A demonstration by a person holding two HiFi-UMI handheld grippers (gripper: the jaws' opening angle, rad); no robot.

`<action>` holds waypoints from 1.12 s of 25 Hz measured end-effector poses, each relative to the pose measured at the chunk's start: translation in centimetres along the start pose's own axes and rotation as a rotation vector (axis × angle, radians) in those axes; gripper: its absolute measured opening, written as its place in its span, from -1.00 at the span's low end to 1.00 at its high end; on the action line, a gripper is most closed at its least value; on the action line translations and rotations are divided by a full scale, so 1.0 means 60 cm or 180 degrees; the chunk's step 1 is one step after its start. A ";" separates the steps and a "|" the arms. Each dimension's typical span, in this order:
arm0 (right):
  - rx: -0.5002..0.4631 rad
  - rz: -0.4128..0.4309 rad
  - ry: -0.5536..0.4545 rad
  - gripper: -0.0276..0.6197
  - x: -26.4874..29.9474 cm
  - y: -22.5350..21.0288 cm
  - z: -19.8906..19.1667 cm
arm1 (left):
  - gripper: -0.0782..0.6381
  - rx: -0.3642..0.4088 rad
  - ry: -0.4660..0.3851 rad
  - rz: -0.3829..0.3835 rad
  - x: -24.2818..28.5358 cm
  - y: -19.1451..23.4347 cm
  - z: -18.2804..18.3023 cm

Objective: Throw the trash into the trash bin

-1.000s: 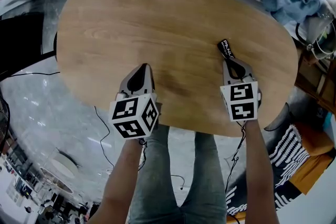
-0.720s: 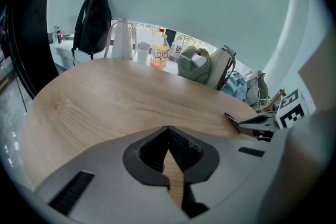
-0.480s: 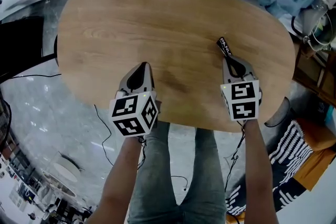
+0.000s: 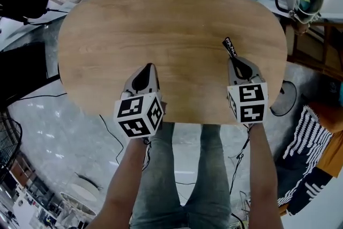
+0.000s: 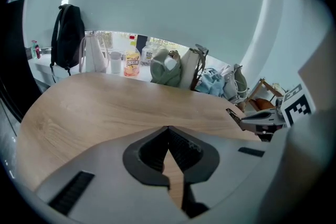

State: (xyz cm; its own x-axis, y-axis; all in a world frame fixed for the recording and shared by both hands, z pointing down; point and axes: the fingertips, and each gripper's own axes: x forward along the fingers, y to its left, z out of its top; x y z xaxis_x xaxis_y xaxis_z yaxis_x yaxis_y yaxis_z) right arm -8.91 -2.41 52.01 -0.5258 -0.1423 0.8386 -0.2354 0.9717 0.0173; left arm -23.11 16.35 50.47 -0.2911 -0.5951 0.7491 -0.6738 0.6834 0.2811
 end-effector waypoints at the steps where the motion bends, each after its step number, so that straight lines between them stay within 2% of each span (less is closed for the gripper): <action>1: 0.0057 -0.0047 -0.0010 -0.89 -0.012 -0.013 -0.008 | -0.74 0.0037 0.0007 -0.0042 0.002 -0.017 0.001; 7: 0.0530 -0.0318 -0.0086 -0.89 -0.085 -0.091 -0.070 | -0.74 0.0331 0.0061 -0.0318 0.015 -0.127 0.003; 14: 0.1013 -0.0636 -0.0146 -0.89 -0.172 -0.181 -0.174 | -0.74 0.0720 0.0175 -0.0619 0.029 -0.272 -0.024; 28: 0.1914 -0.1218 -0.0135 -0.89 -0.341 -0.313 -0.425 | -0.74 0.1445 0.0470 -0.1213 0.038 -0.561 -0.133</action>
State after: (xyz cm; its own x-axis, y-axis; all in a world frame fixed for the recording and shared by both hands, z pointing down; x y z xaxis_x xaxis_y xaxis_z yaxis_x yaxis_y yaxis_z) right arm 27.13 -12.91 48.42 -0.3447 -0.4715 0.8117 -0.8134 0.5816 -0.0075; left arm 4.32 -4.67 47.49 0.1028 -0.6751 0.7305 -0.9437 0.1660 0.2862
